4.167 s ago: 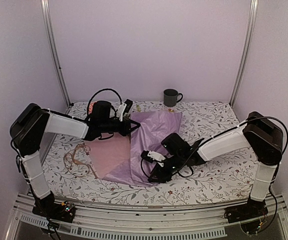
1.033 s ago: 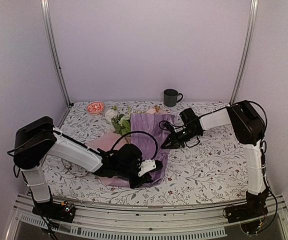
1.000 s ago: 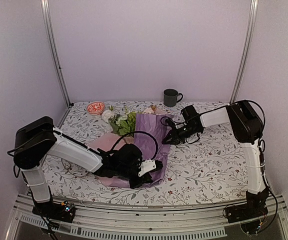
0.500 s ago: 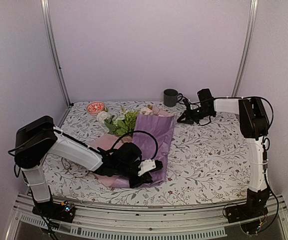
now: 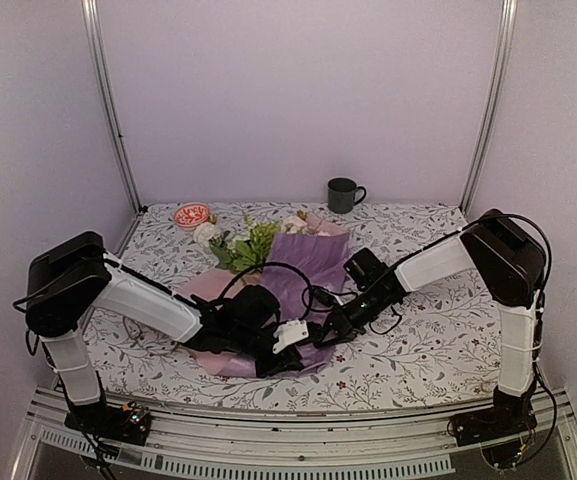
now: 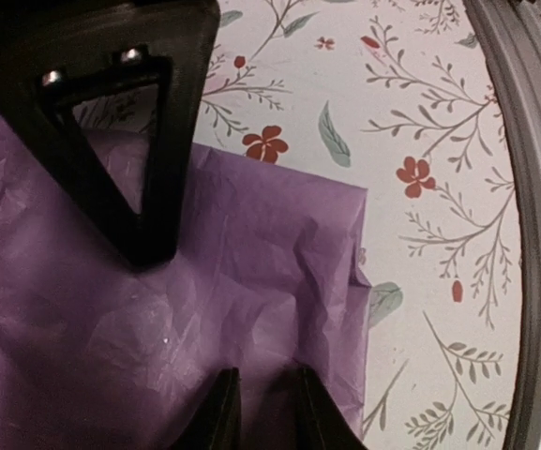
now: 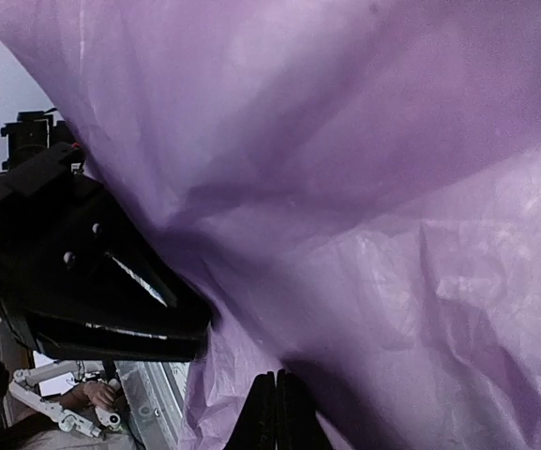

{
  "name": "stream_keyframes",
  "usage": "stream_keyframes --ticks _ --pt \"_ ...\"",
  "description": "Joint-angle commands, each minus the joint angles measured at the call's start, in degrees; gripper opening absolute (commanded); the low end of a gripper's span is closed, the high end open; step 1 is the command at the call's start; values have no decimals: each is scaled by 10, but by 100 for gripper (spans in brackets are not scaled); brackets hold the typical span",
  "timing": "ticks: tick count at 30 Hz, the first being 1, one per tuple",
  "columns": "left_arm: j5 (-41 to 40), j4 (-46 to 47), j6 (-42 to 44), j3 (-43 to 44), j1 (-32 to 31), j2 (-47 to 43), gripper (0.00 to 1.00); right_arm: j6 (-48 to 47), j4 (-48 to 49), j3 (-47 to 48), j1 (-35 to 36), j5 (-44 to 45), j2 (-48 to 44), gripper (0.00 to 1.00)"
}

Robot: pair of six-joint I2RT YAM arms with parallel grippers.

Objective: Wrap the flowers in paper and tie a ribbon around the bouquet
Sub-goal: Press the fold line of the 2/3-folded wrapping paper.

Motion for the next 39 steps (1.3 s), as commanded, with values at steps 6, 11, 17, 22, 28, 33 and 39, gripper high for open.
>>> stream_keyframes --ticks 6,11,17,22,28,33,39 --pt "104 28 -37 -4 45 -66 31 23 22 -74 3 70 1 1" --pt "26 11 -117 49 128 -76 39 20 26 -84 3 77 -18 1" --pt "-58 -66 -154 144 167 50 40 10 20 -86 12 91 -37 1" --pt "-55 -84 -192 143 181 104 38 -11 -2 -50 14 80 -101 2" --pt "-46 -44 -207 106 181 89 37 18 55 53 24 84 -108 5" --pt "-41 -12 -211 92 183 74 38 84 151 102 45 87 -16 4" --pt "-31 90 -258 52 209 -25 41 126 150 102 45 93 101 2"
